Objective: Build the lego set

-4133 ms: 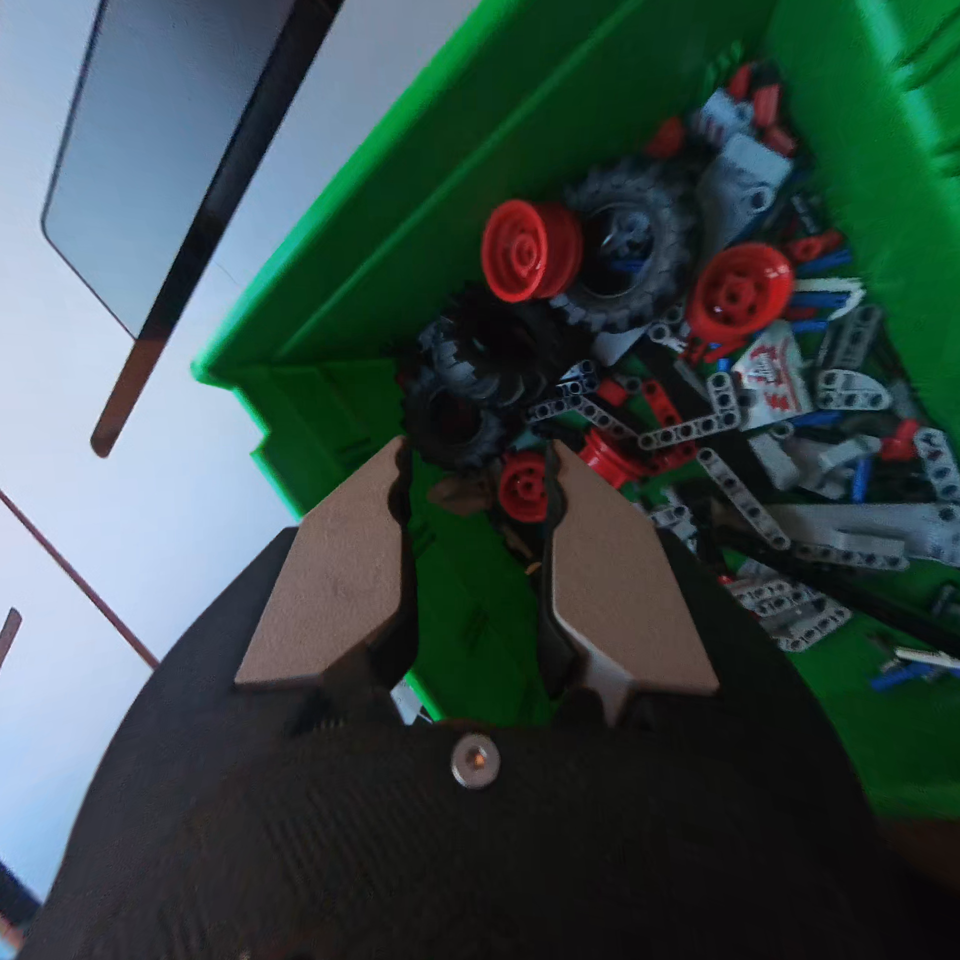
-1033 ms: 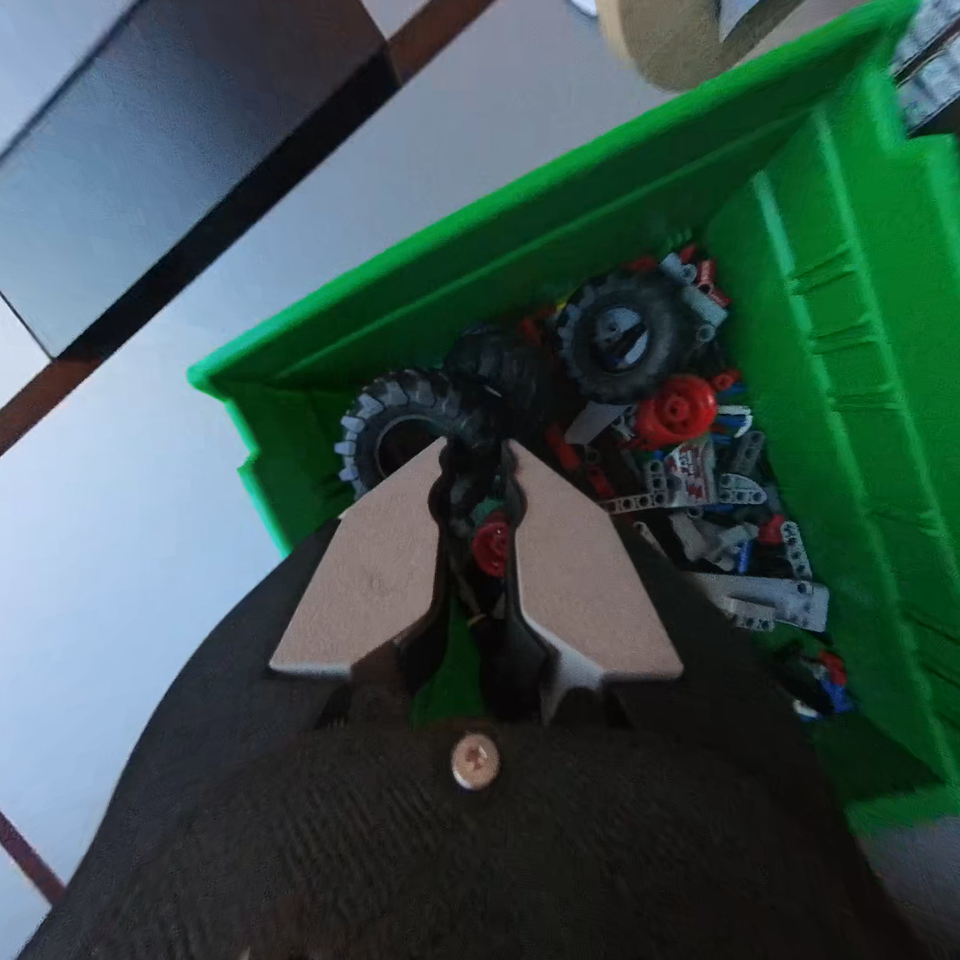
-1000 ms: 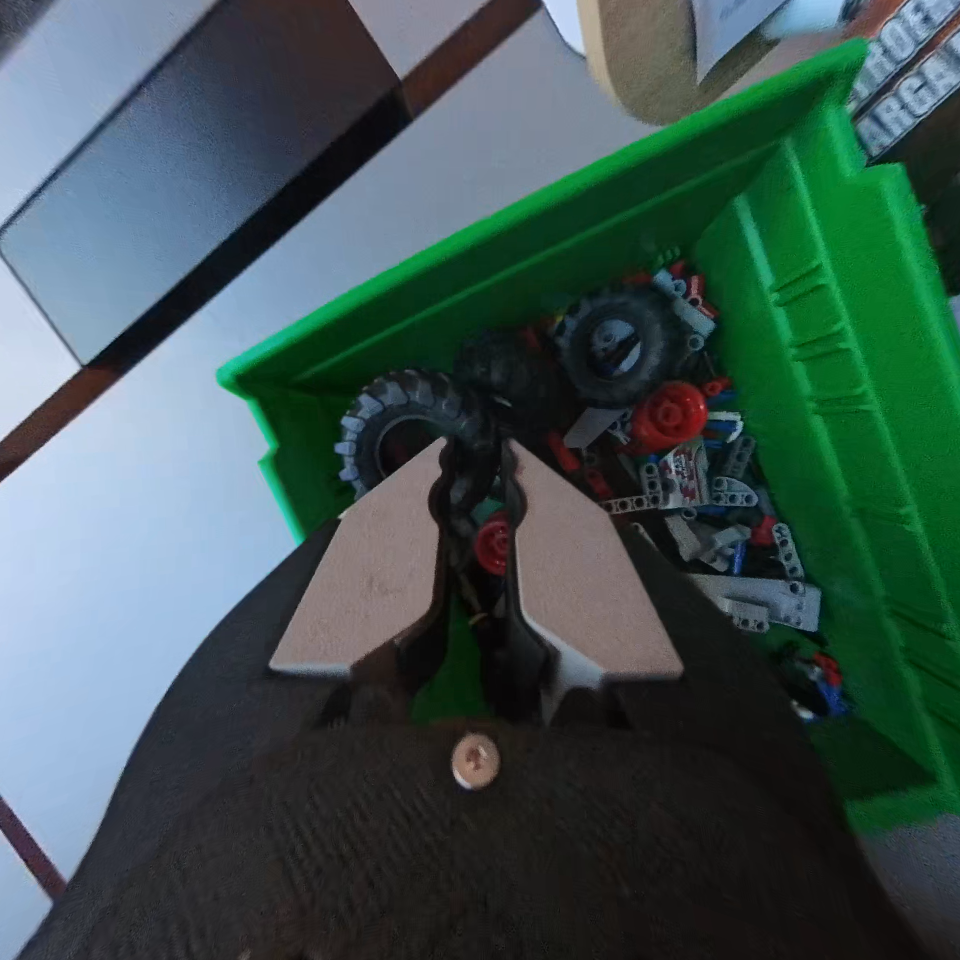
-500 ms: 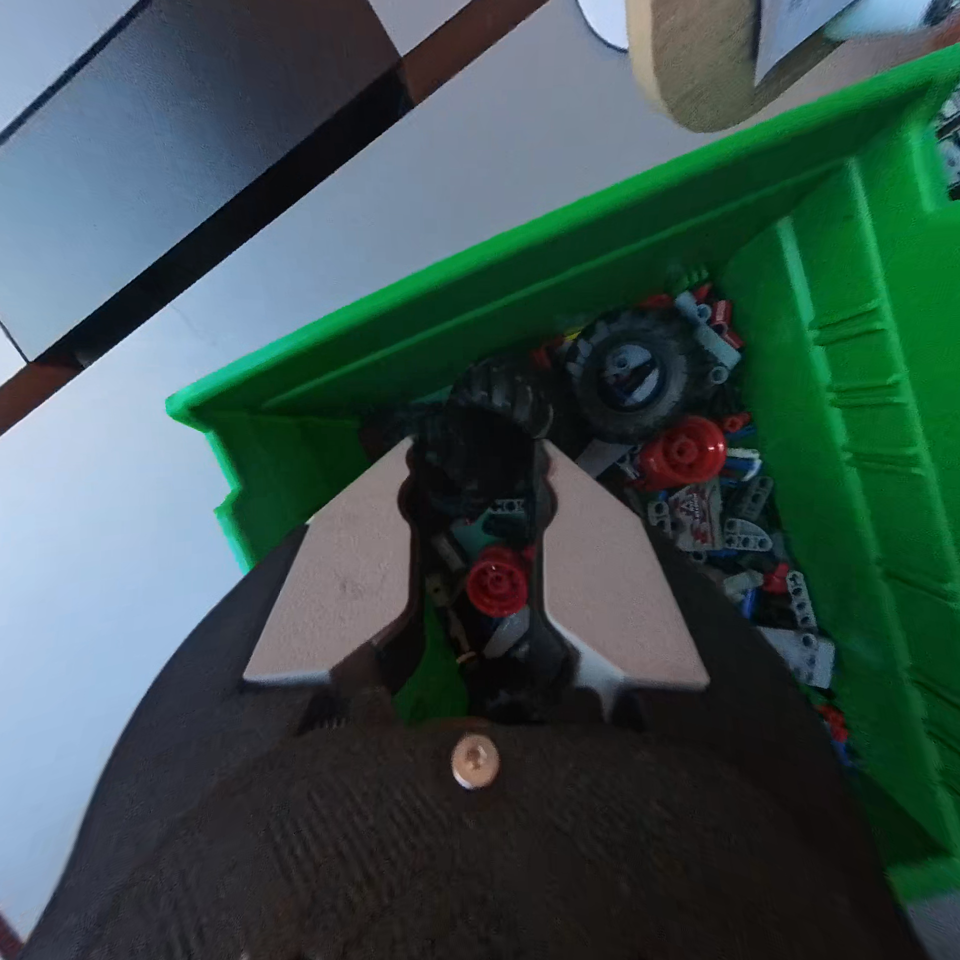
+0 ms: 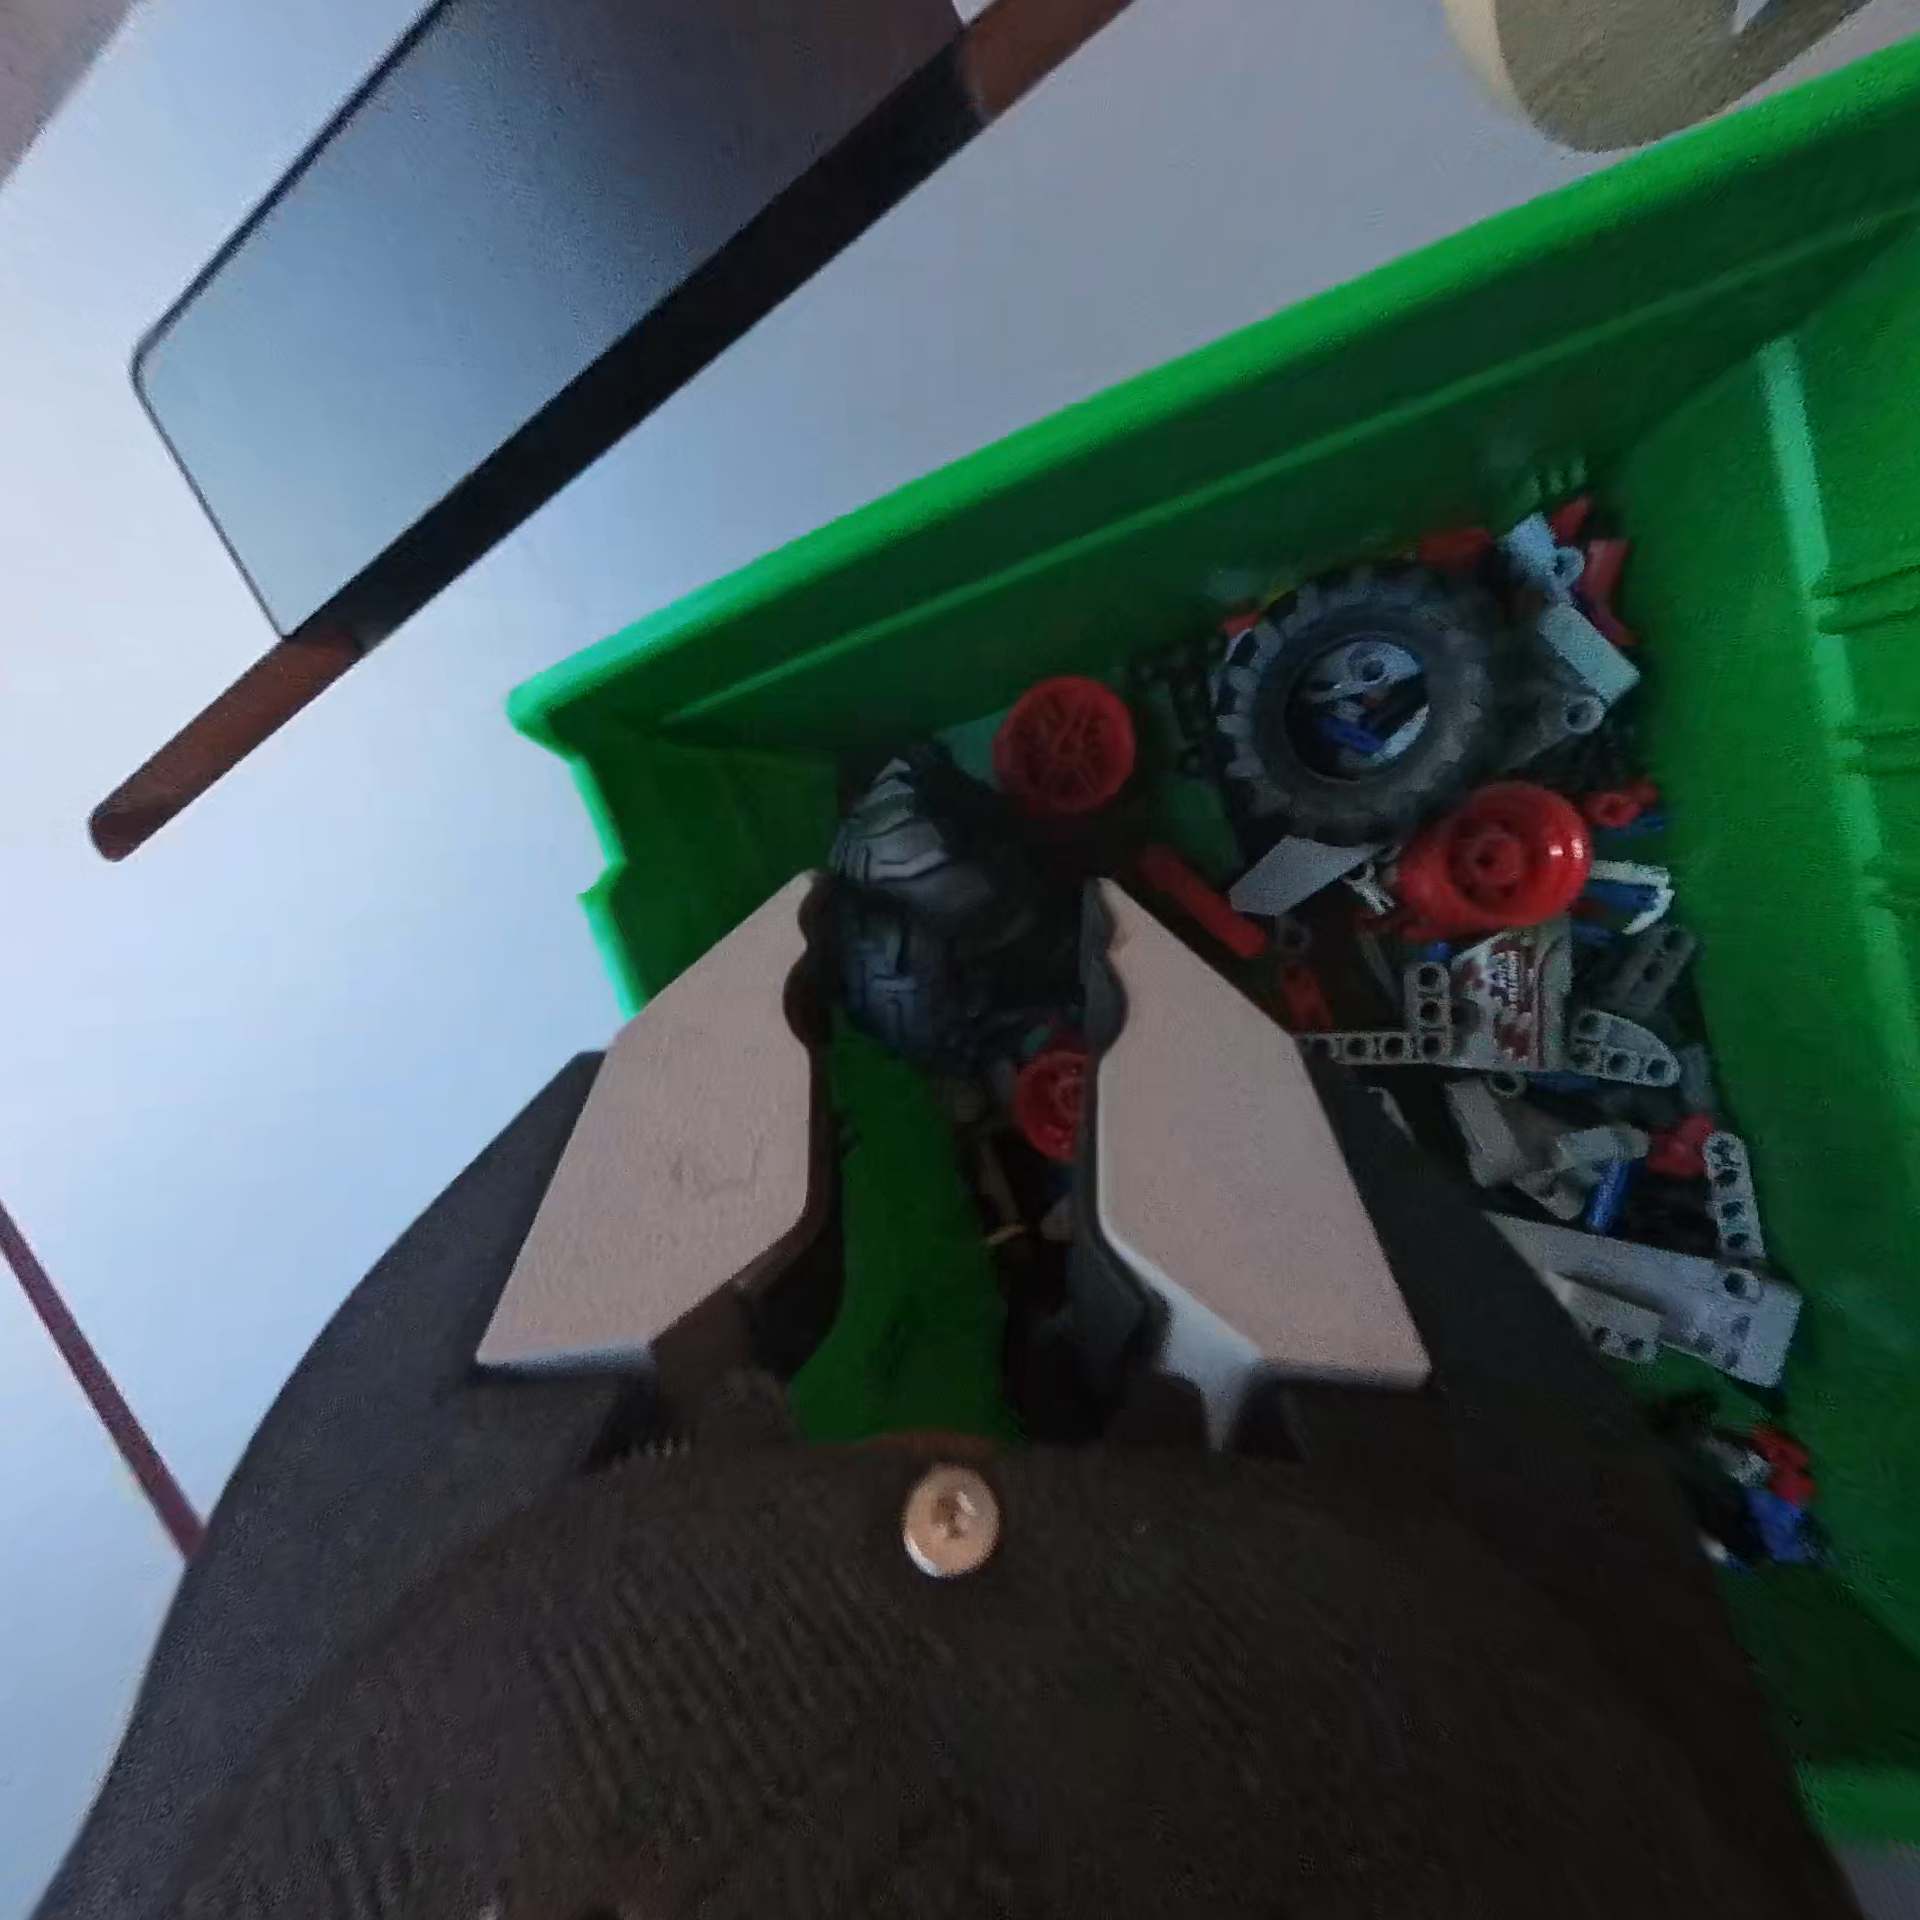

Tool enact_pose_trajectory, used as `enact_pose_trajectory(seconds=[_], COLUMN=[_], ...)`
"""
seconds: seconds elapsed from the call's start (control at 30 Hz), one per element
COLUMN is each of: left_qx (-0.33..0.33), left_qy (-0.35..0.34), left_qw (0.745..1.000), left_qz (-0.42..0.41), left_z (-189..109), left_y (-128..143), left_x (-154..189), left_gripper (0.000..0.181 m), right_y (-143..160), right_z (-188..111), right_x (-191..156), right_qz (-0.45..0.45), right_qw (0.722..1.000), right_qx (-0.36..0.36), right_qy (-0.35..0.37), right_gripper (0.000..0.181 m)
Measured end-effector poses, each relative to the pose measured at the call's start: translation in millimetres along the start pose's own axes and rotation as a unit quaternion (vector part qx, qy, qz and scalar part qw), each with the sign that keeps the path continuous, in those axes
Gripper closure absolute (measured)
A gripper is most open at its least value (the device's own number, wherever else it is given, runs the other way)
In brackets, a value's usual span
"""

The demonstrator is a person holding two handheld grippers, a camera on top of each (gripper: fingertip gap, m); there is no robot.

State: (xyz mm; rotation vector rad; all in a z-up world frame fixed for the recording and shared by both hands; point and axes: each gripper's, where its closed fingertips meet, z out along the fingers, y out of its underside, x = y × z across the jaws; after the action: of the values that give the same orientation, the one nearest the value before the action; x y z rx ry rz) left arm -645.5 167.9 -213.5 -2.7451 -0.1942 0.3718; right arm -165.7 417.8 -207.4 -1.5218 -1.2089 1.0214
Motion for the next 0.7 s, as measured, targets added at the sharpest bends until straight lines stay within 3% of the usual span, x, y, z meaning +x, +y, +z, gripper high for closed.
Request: enact_pose_trajectory(seconds=[0.07, 0.1, 0.23, 0.37, 0.4, 0.43, 0.53, 0.7], left_qx=[0.011, 0.012, 0.062, 0.004, 0.023, 0.020, -0.011, 0.007], left_qy=[-0.028, -0.032, 0.075, 0.098, 0.123, 0.109, 0.081, 0.025], left_qw=[1.000, 0.999, 0.994, 0.993, 0.991, 0.992, 0.994, 0.999], left_qz=[-0.002, 0.001, 0.038, 0.066, 0.055, 0.061, 0.079, 0.040], left_z=[-10, -12, -12, 22, 23, 26, 36, 22], left_y=[-2, -4, -28, -20, -27, -27, -14, -15], left_x=[-7, -6, 48, 72, 79, 74, 63, 24], left_gripper=[0.145, 0.140, 0.134, 0.127, 0.142, 0.165, 0.168, 0.169], right_y=[1, 1, 0, -1, -1, 0, 1, 1], right_z=[1, 1, 0, -1, -1, -1, 0, 0], right_x=[-1, -2, -1, 0, 0, 0, 0, 1], right_qz=[-0.001, -0.003, -0.003, -0.001, -0.001, -0.002, -0.002, -0.001], right_qw=[1.000, 1.000, 1.000, 1.000, 1.000, 1.000, 1.000, 1.000], right_qx=[-0.004, -0.004, 0.000, 0.002, 0.001, 0.000, -0.003, -0.003], right_qy=[-0.002, -0.002, 0.003, 0.004, 0.003, 0.003, 0.002, 0.002], right_gripper=[0.181, 0.181, 0.181, 0.181, 0.181, 0.181, 0.181, 0.181])
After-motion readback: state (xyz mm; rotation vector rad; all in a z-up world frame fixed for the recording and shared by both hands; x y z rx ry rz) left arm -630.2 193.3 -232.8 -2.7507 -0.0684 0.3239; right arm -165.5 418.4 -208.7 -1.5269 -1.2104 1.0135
